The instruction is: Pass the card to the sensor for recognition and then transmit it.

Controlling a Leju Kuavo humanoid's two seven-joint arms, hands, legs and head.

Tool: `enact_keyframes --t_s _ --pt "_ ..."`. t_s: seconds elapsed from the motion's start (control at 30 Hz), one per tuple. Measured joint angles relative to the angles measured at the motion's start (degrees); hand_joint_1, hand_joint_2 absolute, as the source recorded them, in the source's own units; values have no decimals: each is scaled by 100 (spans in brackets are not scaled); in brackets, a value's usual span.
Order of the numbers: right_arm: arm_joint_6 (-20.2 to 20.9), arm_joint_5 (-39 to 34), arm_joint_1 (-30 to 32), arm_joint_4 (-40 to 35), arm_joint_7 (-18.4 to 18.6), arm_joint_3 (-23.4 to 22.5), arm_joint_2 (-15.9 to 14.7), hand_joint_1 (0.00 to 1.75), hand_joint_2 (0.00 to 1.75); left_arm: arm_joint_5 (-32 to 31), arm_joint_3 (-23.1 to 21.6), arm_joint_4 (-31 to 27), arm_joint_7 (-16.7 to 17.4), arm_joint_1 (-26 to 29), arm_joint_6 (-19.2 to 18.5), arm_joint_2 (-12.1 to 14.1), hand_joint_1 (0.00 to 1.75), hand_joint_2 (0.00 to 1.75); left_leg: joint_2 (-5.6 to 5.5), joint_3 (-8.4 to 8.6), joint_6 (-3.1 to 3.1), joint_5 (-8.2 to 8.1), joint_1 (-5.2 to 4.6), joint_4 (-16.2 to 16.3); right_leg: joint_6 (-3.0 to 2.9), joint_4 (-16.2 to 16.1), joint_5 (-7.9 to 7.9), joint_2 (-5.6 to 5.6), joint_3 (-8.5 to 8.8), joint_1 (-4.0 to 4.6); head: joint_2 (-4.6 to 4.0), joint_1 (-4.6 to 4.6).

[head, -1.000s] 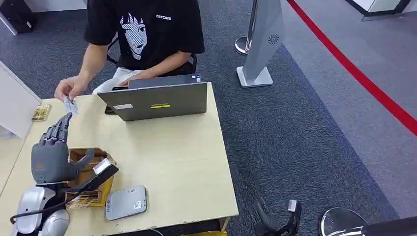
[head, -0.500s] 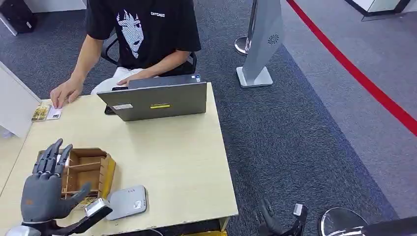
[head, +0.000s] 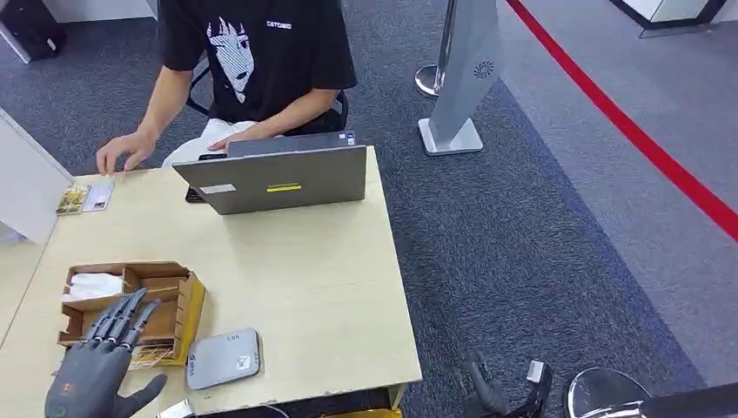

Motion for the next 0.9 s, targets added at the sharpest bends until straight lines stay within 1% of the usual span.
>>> enact_keyframes --t_s 0.1,0.33,0.43,0.5,0.73,0.87,0.9 --pt "4 70 -2 -15 17 -52 2 0 175 13 -98 -13 68 10 -13 127 0 175 0 0 0 0 0 0 0 0 0 0 0 0 0 0" --pt "4 149 -11 -17 50 -124 9 0 175 -293 -197 -13 373 11 -144 334 0 175 0 0 0 0 0 0 0 0 0 0 0 0 0 0" --pt "7 188 -11 -28 61 -151 11 0 175 -718 -199 2 631 6 -29 350 0 175 0 0 0 0 0 0 0 0 0 0 0 0 0 0" --pt "7 188 -10 -28 81 -170 17 0 175 -931 -197 44 726 -7 57 352 0 175 0 0 0 0 0 0 0 0 0 0 0 0 0 0" --pt "4 264 -7 -28 92 -181 46 0 175 -1108 -131 265 822 -7 140 350 0 175 0 0 0 0 0 0 0 0 0 0 0 0 0 0" --pt "7 269 -7 -28 87 -184 48 0 175 -1110 -61 396 817 -5 190 336 0 175 -1 -1 0 0 0 0 0 0 0 0 0 0 0 0" --pt "7 275 -7 -28 87 -184 48 0 175 -1020 -33 426 759 -5 199 321 0 175 0 -1 0 0 0 0 0 0 0 0 0 0 0 0"
